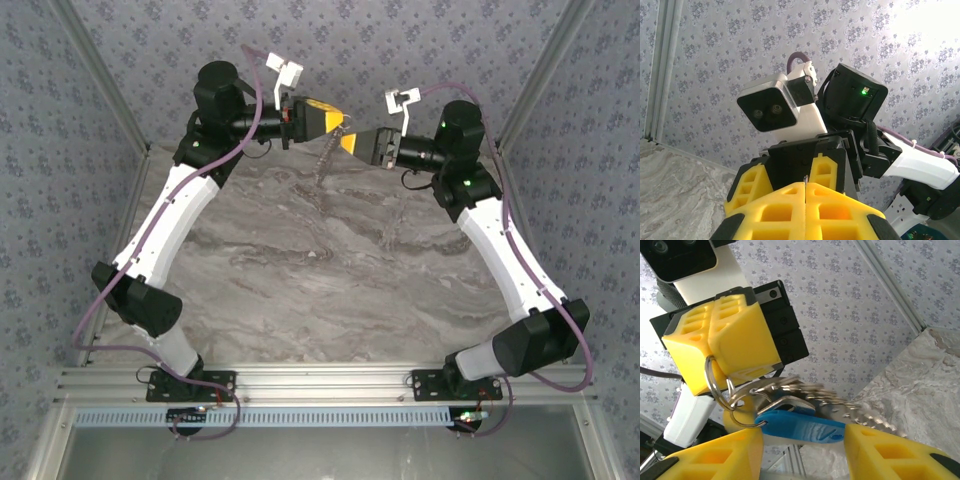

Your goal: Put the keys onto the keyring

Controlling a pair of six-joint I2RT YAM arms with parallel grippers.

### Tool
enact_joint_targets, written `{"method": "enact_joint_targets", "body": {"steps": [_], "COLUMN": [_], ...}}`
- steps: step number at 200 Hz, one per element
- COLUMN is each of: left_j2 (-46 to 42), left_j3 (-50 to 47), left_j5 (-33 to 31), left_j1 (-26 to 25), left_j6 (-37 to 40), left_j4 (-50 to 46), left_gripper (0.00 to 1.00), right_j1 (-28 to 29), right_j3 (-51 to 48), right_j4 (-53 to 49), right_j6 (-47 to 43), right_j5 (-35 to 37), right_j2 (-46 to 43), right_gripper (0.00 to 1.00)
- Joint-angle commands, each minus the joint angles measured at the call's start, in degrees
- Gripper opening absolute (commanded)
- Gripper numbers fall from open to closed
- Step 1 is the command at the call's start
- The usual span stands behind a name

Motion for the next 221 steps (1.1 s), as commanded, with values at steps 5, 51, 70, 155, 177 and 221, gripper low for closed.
{"method": "enact_joint_targets", "body": {"steps": [5,51,70,155,177,221], "left_j2": [-1.58,-1.58,-1.65,-1.76,-1.76,-1.84], "left_j3": [1.03,1.03,1.03,0.85,0.77,0.59], "left_j5": [0.96,0.89,0.96,0.78,0.75,0.3], "left_j1": [-0.08,-0.06,-0.1,-0.07,-0.1,0.11], "left_j6": [-0.27,-0.37,-0.45,-0.44,-0.36,0.23], "left_j4": [2.54,2.49,2.49,2.67,2.57,2.08], "left_gripper": [0.0,0.0,0.0,0.0,0.0,0.0], "right_j1": [0.59,0.69,0.59,-0.18,-0.14,-0.19], "right_j3": [-0.32,-0.81,-1.12,-1.38,-1.47,-1.49], "right_j4": [2.31,3.37,2.47,-1.61,-1.59,-5.56], "right_j6": [0.92,1.5,0.74,-2.58,-2.52,-4.45], "right_j5": [-1.72,-2.12,-1.58,-0.2,-0.45,-0.46], "right_j2": [0.07,0.04,-0.34,-1.34,-1.62,-2.76], "right_gripper": [0.48,0.47,0.53,0.42,0.3,0.07]}}
